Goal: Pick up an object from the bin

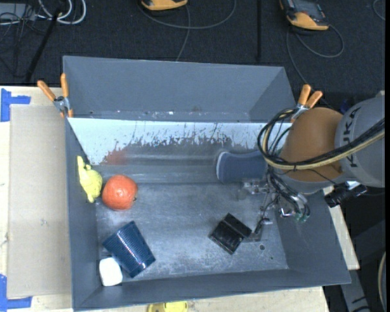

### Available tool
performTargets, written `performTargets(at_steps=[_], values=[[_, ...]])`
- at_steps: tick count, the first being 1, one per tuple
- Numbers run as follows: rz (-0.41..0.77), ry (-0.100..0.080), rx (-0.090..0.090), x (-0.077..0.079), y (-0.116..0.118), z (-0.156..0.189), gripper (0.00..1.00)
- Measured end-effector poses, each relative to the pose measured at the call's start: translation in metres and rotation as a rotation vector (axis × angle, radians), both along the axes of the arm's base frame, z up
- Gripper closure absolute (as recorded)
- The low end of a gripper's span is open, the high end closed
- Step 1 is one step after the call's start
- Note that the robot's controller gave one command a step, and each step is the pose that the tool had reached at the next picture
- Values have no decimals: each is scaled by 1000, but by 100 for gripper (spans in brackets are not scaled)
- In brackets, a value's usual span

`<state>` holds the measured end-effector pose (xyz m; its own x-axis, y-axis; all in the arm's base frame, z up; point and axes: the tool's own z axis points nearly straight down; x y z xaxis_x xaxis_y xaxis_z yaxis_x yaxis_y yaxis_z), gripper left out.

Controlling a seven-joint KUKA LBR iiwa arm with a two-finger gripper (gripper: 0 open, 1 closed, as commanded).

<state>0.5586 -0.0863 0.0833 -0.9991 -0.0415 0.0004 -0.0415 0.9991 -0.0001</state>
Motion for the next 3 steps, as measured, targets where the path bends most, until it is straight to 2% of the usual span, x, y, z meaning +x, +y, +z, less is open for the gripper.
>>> performTargets(at_steps=[1,2,3], values=[[202,2,1,-29,22,-8,0],[508,0,1,-20,47,-11,0],[741,-1,3,-22,48,7,0]])
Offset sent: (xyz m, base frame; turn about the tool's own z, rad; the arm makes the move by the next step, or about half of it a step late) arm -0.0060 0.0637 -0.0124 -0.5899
